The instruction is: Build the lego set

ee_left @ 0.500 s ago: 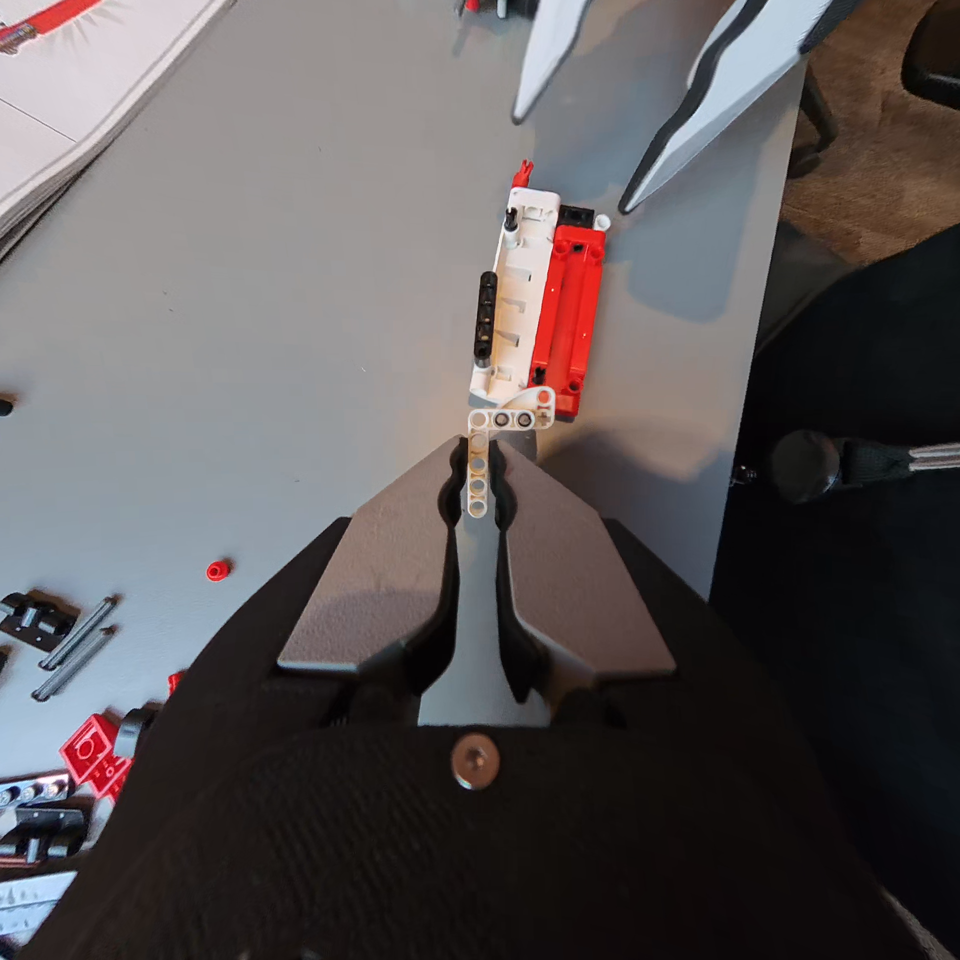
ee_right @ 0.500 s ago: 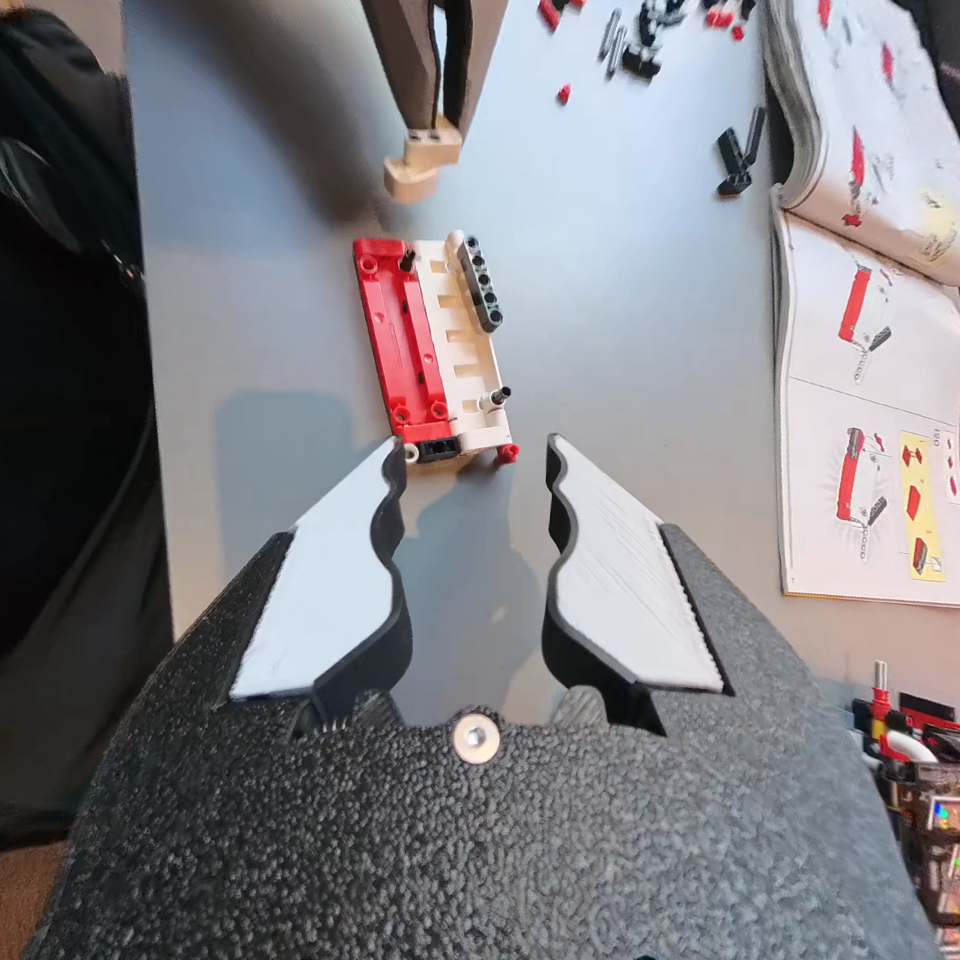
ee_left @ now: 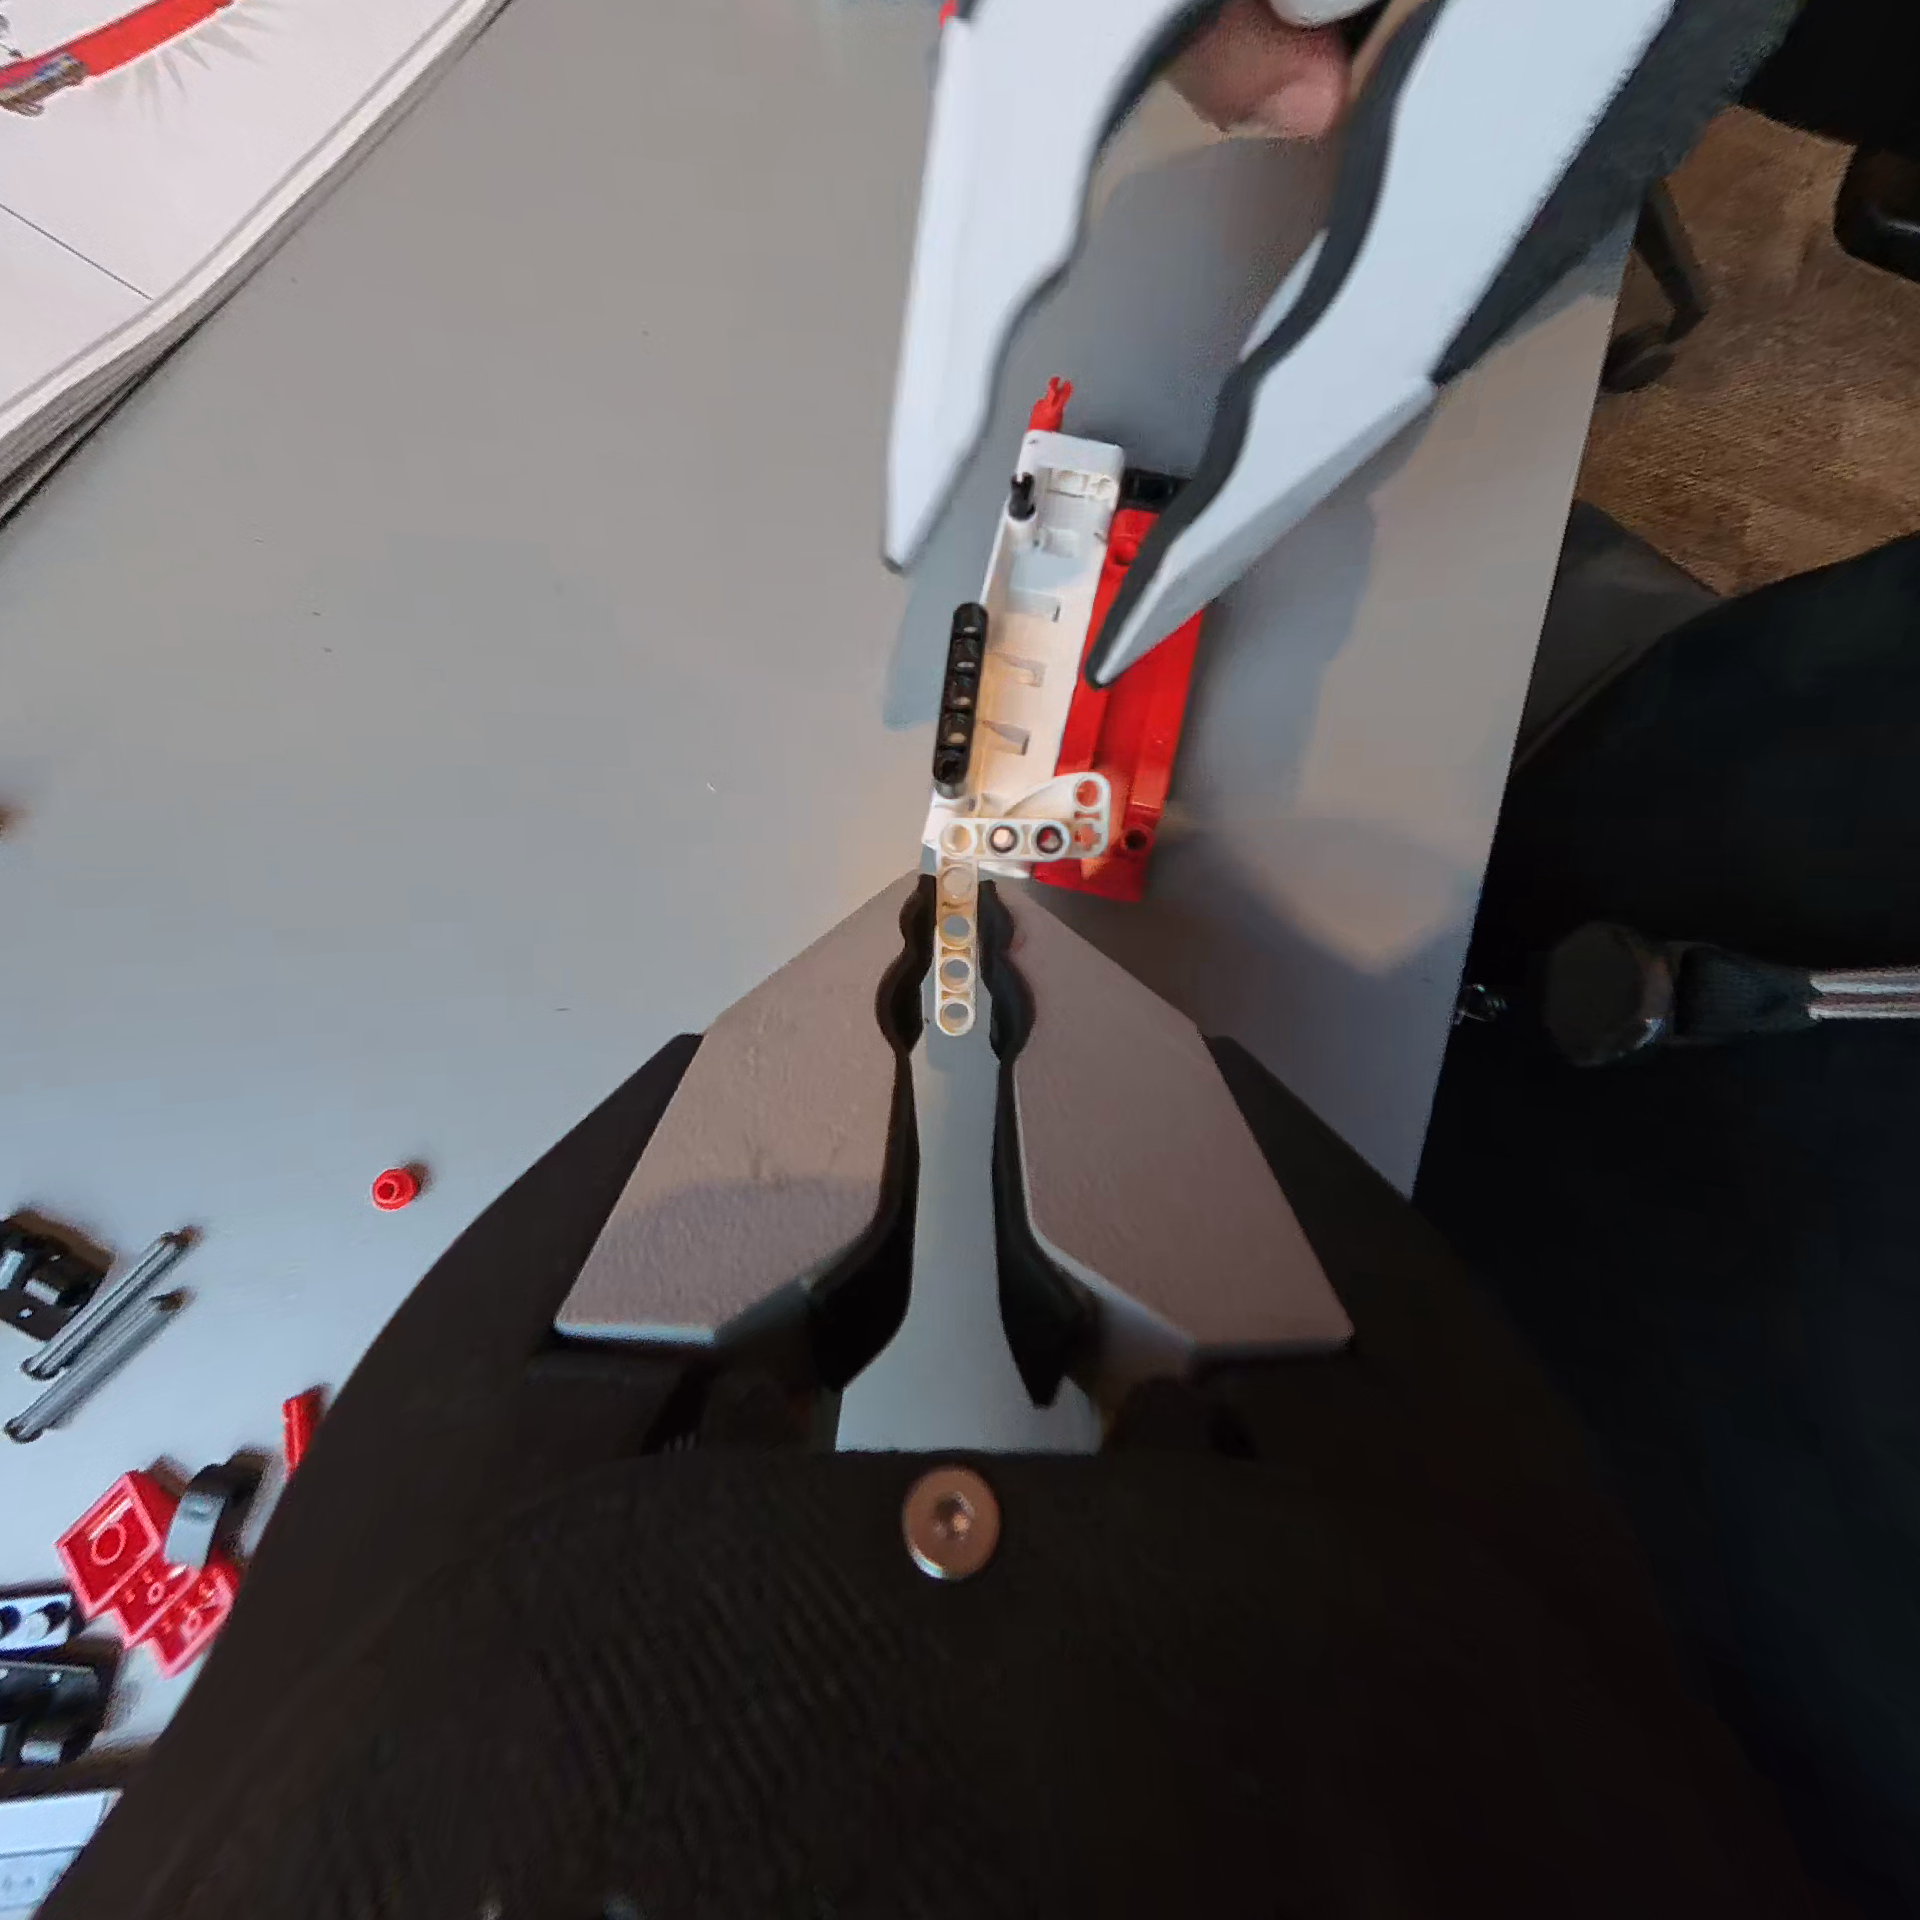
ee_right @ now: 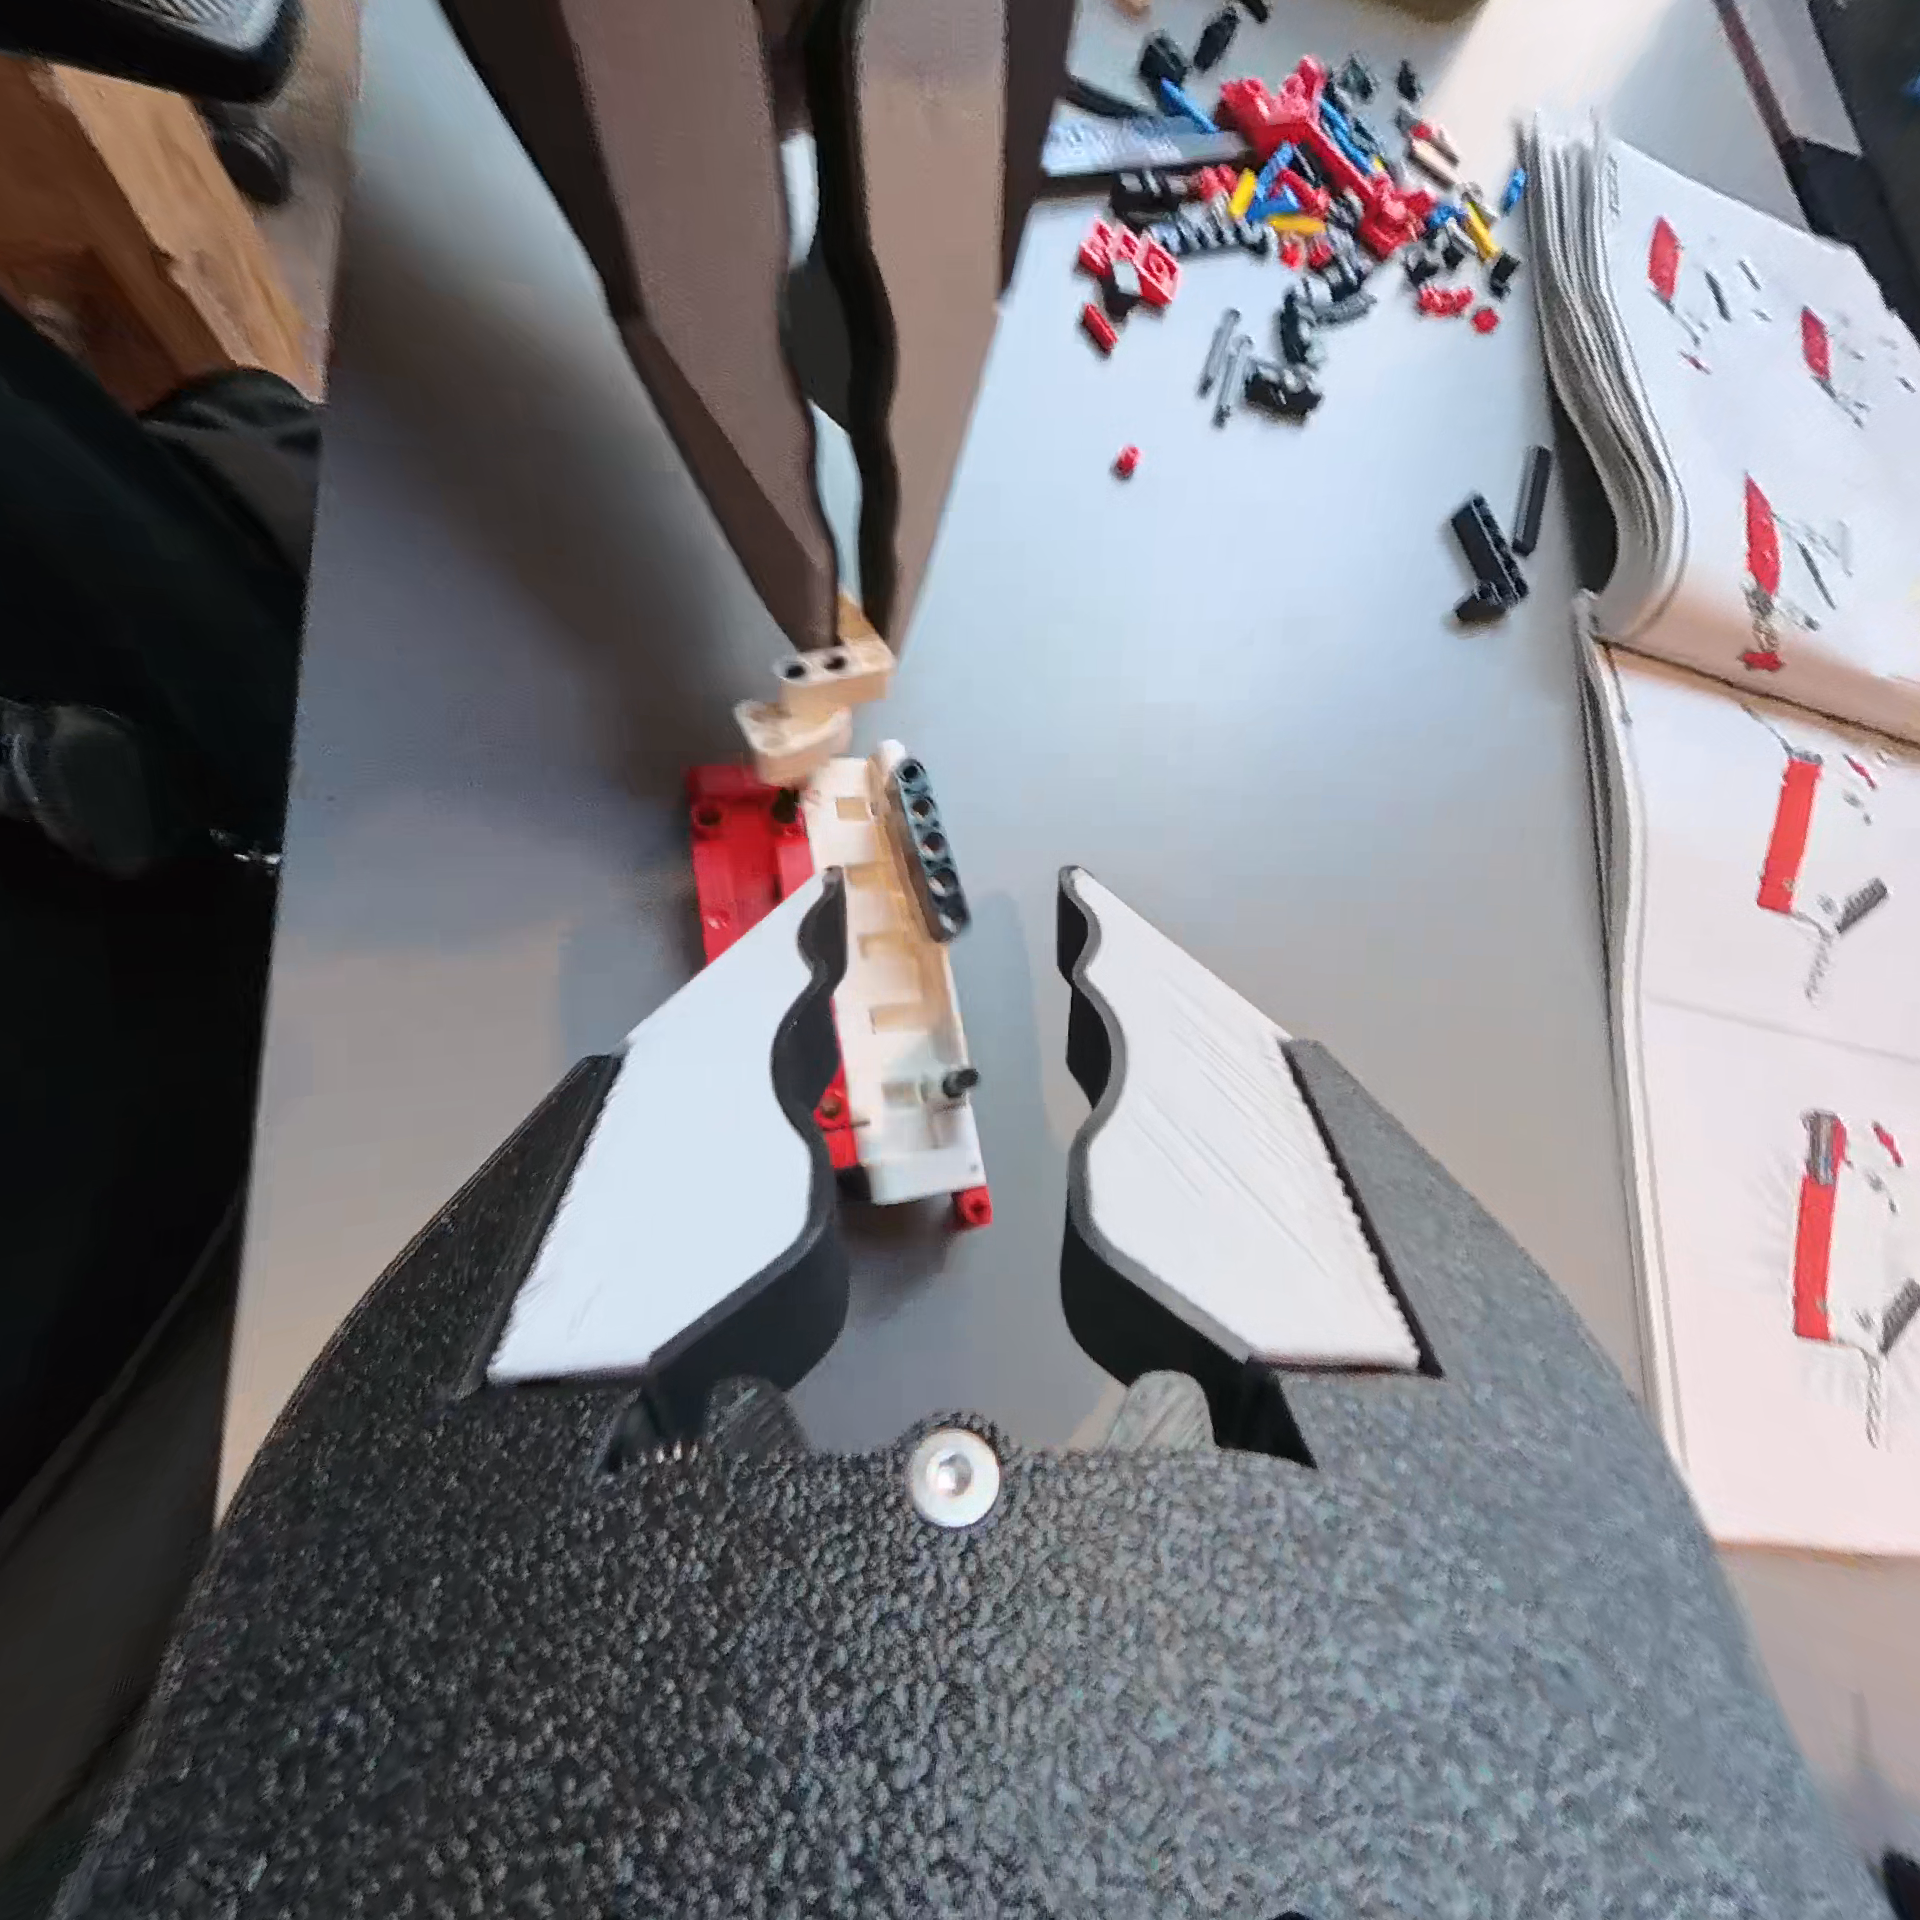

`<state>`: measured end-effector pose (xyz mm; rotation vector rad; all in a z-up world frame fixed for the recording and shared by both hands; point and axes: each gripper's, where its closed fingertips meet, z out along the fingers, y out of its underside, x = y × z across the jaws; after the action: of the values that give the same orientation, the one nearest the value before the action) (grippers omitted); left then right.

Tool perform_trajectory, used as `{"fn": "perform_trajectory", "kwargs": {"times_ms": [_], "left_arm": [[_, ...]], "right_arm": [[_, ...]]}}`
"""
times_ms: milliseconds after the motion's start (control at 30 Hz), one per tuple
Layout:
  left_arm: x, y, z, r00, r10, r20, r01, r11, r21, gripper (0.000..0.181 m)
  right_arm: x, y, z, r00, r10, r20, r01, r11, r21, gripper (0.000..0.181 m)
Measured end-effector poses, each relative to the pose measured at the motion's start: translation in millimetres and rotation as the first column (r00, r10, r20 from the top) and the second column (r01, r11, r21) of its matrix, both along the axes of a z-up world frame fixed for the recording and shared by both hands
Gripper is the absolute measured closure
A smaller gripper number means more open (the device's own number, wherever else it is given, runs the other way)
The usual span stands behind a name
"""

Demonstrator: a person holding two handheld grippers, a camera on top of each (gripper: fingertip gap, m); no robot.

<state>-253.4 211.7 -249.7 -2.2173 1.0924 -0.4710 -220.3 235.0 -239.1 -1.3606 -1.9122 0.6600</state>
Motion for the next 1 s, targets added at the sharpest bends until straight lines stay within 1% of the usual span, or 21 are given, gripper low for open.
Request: {"fn": "perform_trajectory", "kwargs": {"times_ms": [100,133,200,300,433,500,567,633,733,867,1000], "left_arm": [[4,1,2,1.000,-0.011,-0.002,0.011,1.000,0.004,0.177],[5,2,1,1.000,-0.017,-0.015,0.017,1.000,0.008,0.177],[6,2,-1,0.998,-0.034,-0.048,0.034,0.999,0.010,0.177],[7,2,-2,0.996,-0.048,-0.079,0.049,0.999,0.003,0.177],[5,5,0,0.996,-0.032,-0.080,0.031,0.999,-0.005,0.177],[3,4,1,0.997,-0.023,-0.072,0.022,1.000,-0.014,0.177],[2,3,1,0.997,-0.023,-0.067,0.021,1.000,-0.021,0.177],[2,4,1,0.998,-0.015,-0.059,0.013,0.999,-0.031,0.177],[3,5,-1,0.999,-0.005,-0.048,0.003,0.999,-0.031,0.177],[4,5,-3,0.999,0.012,-0.033,-0.013,0.999,-0.030,0.177],[6,4,-4,0.999,0.050,0.012,-0.050,0.998,-0.037,0.168]], "right_arm": [[-3,-20,5,0.997,0.063,-0.051,-0.064,0.998,-0.022,0.164],[-3,-24,5,0.996,0.070,-0.058,-0.071,0.997,-0.024,0.166],[-4,-31,1,0.995,0.083,-0.054,-0.085,0.996,-0.024,0.162],[-10,-36,-3,0.994,0.097,-0.050,-0.096,0.995,0.019,0.157],[-16,-30,-13,0.997,0.081,-0.010,-0.079,0.991,0.110,0.163],[-17,-29,-12,0.998,0.067,-0.014,-0.065,0.993,0.096,0.165],[-19,-27,-12,0.999,0.045,-0.016,-0.044,0.995,0.093,0.160],[-18,-26,-14,0.999,0.034,-0.013,-0.033,0.994,0.100,0.159],[-16,-28,-16,0.999,0.033,-0.008,-0.033,0.996,0.082,0.167],[-15,-28,-17,0.999,0.030,-0.013,-0.030,0.998,0.063,0.166],[-14,-28,-17,0.999,0.038,-0.012,-0.037,0.998,0.060,0.167]]}}
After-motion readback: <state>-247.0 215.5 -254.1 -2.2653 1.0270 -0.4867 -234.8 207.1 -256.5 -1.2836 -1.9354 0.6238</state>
